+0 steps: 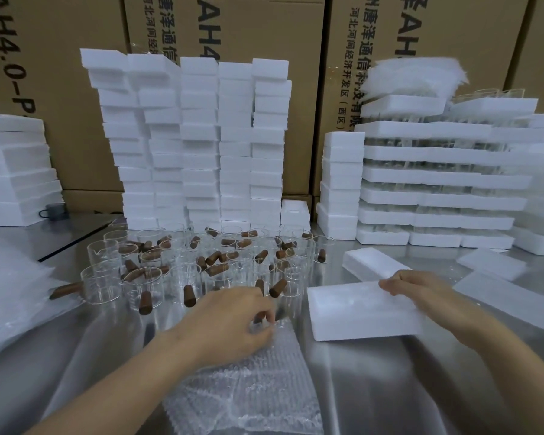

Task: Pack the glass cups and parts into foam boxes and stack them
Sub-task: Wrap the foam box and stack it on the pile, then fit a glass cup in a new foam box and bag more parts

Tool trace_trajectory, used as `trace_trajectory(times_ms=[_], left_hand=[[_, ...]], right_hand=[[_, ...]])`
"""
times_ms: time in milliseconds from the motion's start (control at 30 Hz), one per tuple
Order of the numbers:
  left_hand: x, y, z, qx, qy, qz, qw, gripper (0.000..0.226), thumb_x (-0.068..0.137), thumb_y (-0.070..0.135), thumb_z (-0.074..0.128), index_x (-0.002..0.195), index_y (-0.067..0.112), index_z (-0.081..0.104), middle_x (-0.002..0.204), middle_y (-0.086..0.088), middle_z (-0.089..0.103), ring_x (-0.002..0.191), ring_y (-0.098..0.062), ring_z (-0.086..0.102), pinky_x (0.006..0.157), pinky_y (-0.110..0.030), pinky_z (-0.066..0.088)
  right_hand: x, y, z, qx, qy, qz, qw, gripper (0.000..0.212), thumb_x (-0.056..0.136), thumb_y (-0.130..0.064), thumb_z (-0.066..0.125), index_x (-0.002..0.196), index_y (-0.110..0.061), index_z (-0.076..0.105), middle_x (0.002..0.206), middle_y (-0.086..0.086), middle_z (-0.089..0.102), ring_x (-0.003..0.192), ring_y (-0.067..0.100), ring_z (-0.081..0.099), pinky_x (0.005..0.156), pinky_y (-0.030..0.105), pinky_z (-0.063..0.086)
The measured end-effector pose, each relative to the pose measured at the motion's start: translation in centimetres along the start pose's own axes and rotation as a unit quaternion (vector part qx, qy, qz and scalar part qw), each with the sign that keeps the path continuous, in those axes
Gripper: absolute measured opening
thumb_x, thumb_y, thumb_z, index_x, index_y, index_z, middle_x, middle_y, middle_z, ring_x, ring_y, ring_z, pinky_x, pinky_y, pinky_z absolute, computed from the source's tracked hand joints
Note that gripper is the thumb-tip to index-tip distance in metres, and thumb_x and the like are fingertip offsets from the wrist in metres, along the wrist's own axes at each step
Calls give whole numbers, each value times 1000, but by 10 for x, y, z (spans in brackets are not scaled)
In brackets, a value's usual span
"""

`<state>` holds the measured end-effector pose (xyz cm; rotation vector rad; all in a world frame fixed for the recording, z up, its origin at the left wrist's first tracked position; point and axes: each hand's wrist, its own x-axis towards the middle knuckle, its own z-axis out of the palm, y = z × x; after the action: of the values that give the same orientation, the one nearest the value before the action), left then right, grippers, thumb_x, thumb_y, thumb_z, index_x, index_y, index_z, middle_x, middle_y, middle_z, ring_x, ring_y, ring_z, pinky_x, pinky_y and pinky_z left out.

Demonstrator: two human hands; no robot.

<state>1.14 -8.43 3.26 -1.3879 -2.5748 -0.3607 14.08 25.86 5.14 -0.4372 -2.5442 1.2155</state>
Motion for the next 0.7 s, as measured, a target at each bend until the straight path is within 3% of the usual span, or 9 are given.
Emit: trace_trajectory(times_ms=[100, 167, 300, 467, 533, 600, 700], left_hand=[[-1, -3, 1, 15, 0, 8, 1000, 21, 104, 54, 58, 112, 41, 72, 108, 24, 61, 101, 4, 56, 93, -25, 51], [-1, -6, -1, 27, 10, 13, 999, 18, 103, 50, 61, 112, 40, 74, 110, 24, 62, 104, 3, 56, 93, -24, 50], [1, -8, -3, 28, 32, 1, 999, 20, 101, 40, 60, 112, 40, 77, 112, 25, 66, 107, 4, 56, 94, -25, 49], [6, -7, -9, 59, 105, -47, 992, 21, 105, 42, 54, 112, 41, 74, 100, 24, 66, 97, 2, 58, 94, -32, 49], [9, -15, -22, 79, 139, -83, 984, 17, 104, 39, 57, 107, 39, 74, 90, 24, 66, 84, 5, 60, 80, -27, 52], [9, -29, -37, 99, 164, -136, 972, 12, 103, 38, 60, 95, 37, 69, 76, 22, 63, 69, 6, 57, 59, -20, 44], [3, -59, -46, 115, 131, -214, 961, 25, 100, 42, 63, 79, 28, 60, 66, 12, 63, 62, -6, 59, 53, -28, 42]], right_hand=[[7, 8, -3, -104, 71, 7, 992, 45, 92, -41, 78, 66, -13, 55, 61, -10, 55, 61, 15, 48, 62, 34, 33], [11, 13, -3, -163, 101, 27, 981, 31, 91, -32, 82, 70, -15, 65, 71, -5, 63, 66, 14, 55, 61, 31, 39], [14, 18, -3, -199, 147, 60, 967, 18, 91, -31, 80, 77, -20, 72, 83, -2, 69, 76, 9, 59, 60, 28, 40], [13, 6, 12, -186, 207, -9, 960, 15, 90, -32, 75, 76, -31, 68, 94, -1, 66, 76, 11, 55, 65, 33, 38], [11, 1, 21, -174, 210, -38, 961, 17, 91, -34, 74, 75, -34, 66, 102, -4, 64, 89, 17, 56, 74, 35, 38], [9, -3, 28, -165, 203, -56, 964, 17, 91, -36, 72, 76, -35, 65, 105, -6, 64, 97, 19, 56, 78, 35, 37], [7, -6, 34, -159, 196, -72, 965, 15, 91, -37, 71, 76, -35, 65, 106, -6, 66, 99, 18, 57, 79, 35, 37]])
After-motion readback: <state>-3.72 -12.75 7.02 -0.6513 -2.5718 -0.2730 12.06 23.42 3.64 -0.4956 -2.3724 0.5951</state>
